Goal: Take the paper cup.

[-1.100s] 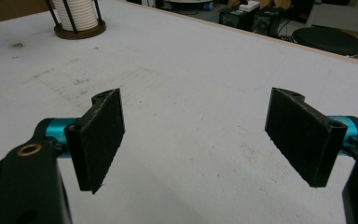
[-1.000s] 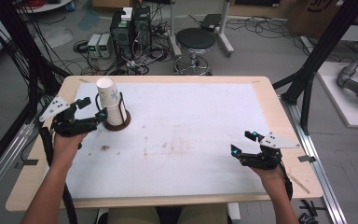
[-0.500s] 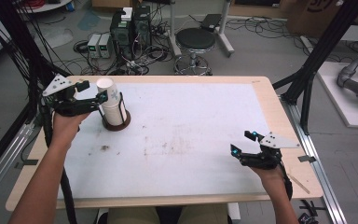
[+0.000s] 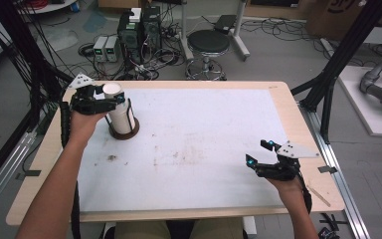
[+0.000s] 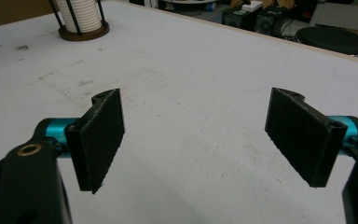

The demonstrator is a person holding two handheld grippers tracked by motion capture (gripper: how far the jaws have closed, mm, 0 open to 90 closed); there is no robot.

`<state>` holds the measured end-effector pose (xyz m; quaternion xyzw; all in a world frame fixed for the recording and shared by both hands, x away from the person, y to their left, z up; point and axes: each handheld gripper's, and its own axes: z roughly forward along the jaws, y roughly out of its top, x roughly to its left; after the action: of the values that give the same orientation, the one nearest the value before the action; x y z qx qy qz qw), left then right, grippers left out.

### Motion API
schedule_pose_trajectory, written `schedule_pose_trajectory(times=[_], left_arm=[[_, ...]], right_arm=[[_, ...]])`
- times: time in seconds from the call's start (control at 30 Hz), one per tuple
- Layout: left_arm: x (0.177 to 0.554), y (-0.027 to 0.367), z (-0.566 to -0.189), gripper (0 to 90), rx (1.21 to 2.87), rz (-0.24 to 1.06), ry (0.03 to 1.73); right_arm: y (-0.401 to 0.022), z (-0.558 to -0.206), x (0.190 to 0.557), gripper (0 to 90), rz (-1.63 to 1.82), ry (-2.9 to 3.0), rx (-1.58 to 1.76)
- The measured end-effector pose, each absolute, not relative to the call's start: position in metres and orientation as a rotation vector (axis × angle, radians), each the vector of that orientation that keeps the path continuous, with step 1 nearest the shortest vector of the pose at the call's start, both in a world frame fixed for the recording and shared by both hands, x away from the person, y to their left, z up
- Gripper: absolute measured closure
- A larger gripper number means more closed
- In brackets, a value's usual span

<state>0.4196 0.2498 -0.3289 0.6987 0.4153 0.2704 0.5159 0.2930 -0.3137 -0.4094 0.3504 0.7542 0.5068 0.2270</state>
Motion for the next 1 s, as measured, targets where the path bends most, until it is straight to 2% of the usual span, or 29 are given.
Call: schedule_pose_trajectory(times=[0.07,0.1,0.13,0.47,1.0], left_arm=[[0.420,0.250,-0.329,26.2,1.680,0.658,0.997],[0.420,0.251,-0.329,31.4,1.676,0.658,0.994],[0.420,0.251,-0.329,31.9,1.667,0.653,0.990],[0.415,0.255,-0.319,33.7,1.615,0.675,0.946],[0.388,0.259,-0.252,35.7,1.447,0.736,0.832]], right_arm=[[-0.314,-0.409,0.293,20.0,1.397,2.079,0.966],[-0.314,-0.410,0.293,20.0,1.397,2.080,0.971],[-0.314,-0.410,0.293,20.0,1.399,2.081,0.975],[-0.313,-0.410,0.293,20.0,1.395,2.083,0.972],[-0.312,-0.408,0.292,20.0,1.405,2.075,0.968]])
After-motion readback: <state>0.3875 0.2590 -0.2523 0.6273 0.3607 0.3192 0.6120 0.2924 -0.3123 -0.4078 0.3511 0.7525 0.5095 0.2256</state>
